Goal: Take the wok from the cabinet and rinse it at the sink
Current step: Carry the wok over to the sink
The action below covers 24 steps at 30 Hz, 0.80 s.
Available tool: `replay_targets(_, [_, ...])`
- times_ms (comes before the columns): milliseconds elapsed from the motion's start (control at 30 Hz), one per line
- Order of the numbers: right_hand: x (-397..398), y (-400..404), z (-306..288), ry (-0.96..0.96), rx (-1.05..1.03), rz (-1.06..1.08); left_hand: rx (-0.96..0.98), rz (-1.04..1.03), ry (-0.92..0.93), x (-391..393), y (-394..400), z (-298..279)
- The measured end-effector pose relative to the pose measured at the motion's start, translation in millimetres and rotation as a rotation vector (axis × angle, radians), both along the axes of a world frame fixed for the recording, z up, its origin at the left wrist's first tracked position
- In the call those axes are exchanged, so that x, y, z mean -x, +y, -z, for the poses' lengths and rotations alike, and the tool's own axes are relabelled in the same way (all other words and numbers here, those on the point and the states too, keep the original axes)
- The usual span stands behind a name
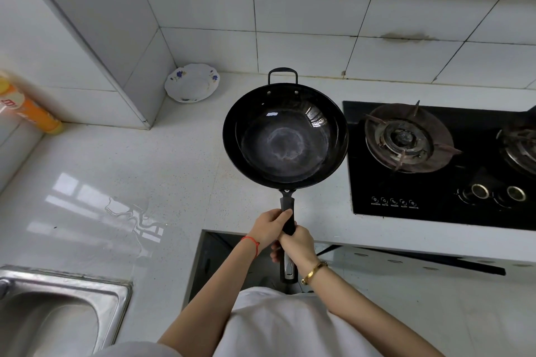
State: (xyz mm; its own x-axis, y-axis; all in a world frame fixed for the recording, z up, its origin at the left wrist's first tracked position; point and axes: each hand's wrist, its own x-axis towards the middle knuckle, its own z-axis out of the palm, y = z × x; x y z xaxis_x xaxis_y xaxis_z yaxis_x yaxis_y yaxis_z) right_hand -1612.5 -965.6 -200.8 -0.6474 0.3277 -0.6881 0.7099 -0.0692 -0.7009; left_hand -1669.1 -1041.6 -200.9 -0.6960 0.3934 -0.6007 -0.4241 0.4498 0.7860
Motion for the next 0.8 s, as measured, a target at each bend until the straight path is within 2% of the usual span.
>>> replay_targets(100, [-1.0,0.2,-0.4,0.002,-0.017,0.003,-0.015,-0.018,-0.046,-0.2,1.4,-2.4])
replay_targets(267, [2.6,-5.0,-9.8,-0.032,-0.06,0.054,-0.155,-0.093,-0.198,-3.4,1.5,-5.0])
replay_targets(400, [3.8,-6.2,-2.0,-0.025,-0.094,0.068,-0.224,-0.104,-0.251,-1.8,1.1,-4.1])
replay_targets(633, [3.3,-11.2,-0.6,0.03,-0.218,0.103,-0.31,-0.159,-0.275,-5.0,4.3,-4.6])
replay_targets(800, [-0.7,-10.8,-0.6,0.048,-0.217,0.106,-0.323,-0.195,-0.268,-8.8,6.4,-3.5])
